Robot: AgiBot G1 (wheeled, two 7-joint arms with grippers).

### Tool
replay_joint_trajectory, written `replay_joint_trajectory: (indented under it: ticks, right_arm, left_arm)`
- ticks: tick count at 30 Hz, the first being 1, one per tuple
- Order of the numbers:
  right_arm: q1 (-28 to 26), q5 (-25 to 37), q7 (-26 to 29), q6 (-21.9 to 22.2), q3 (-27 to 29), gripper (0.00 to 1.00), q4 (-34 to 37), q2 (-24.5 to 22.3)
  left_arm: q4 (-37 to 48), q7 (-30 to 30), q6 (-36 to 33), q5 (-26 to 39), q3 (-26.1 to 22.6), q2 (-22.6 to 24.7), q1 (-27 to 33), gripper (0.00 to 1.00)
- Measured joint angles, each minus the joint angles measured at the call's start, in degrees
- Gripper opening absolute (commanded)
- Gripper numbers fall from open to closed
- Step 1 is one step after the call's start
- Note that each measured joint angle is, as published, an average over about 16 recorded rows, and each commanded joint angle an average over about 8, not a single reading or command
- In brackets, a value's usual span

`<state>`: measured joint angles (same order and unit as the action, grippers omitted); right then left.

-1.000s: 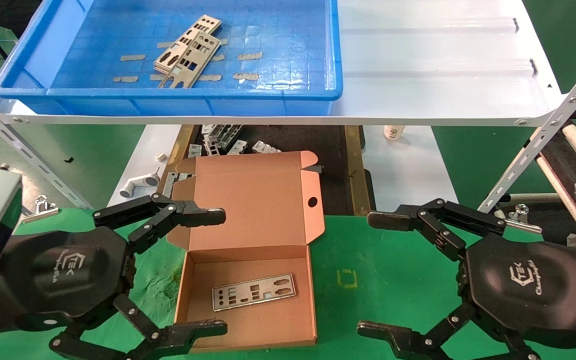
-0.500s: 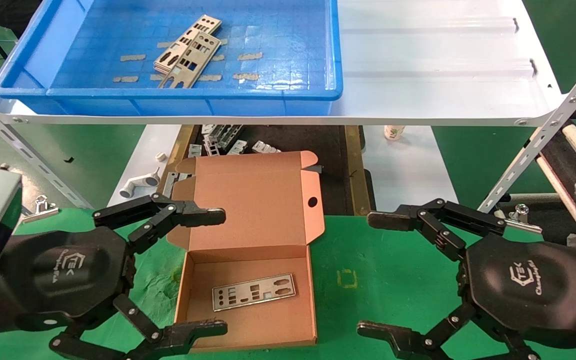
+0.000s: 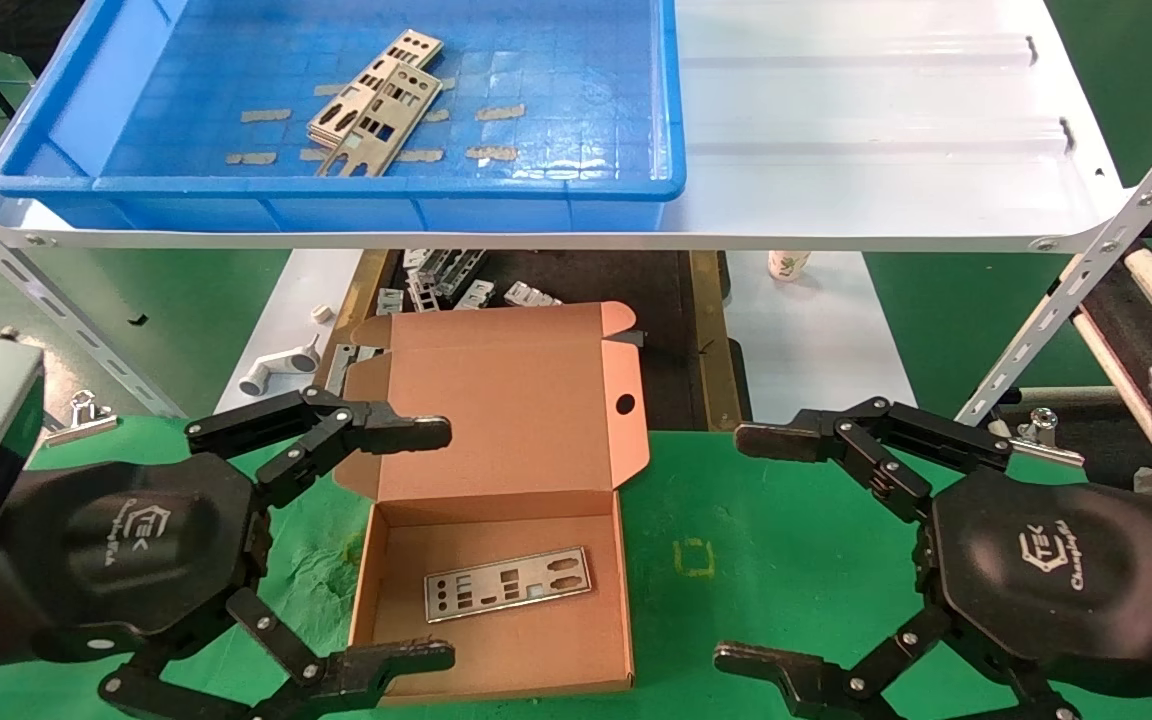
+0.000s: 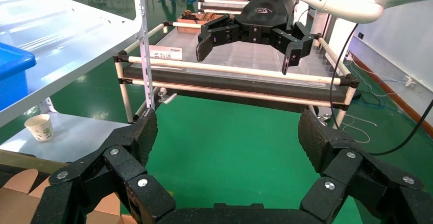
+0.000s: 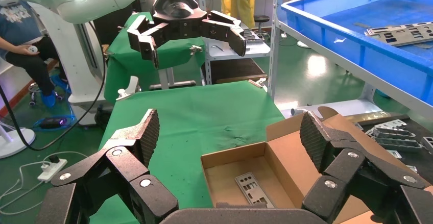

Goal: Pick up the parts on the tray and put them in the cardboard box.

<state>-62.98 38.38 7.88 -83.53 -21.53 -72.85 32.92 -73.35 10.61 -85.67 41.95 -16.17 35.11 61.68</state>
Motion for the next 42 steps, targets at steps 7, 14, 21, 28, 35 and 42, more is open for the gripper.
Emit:
replay_joint_trajectory:
  ticks: [7, 14, 21, 28, 35, 42]
  right_arm:
    - [0.0, 0.0, 0.0, 0.0, 0.0, 1.0, 0.0, 0.0]
    - [0.0, 0.0, 0.0, 0.0, 0.0, 1.0, 0.0, 0.0]
    - [0.0, 0.0, 0.0, 0.0, 0.0, 1.0, 0.0, 0.0]
    - [0.0, 0.0, 0.0, 0.0, 0.0, 1.0, 0.0, 0.0]
    - [0.0, 0.0, 0.0, 0.0, 0.0, 1.0, 0.0, 0.0]
    - [0.0, 0.0, 0.0, 0.0, 0.0, 1.0, 0.0, 0.0]
  left_arm:
    - [0.0, 0.0, 0.0, 0.0, 0.0, 0.0, 0.0, 1.0]
    - [0.0, 0.0, 0.0, 0.0, 0.0, 0.0, 0.0, 1.0]
    - [0.0, 0.0, 0.0, 0.0, 0.0, 0.0, 0.0, 1.0]
    - [0.0, 0.0, 0.0, 0.0, 0.0, 0.0, 0.0, 1.0]
    - [0.0, 0.0, 0.0, 0.0, 0.0, 0.0, 0.0, 1.0]
    - [0.0, 0.0, 0.0, 0.0, 0.0, 0.0, 0.0, 1.0]
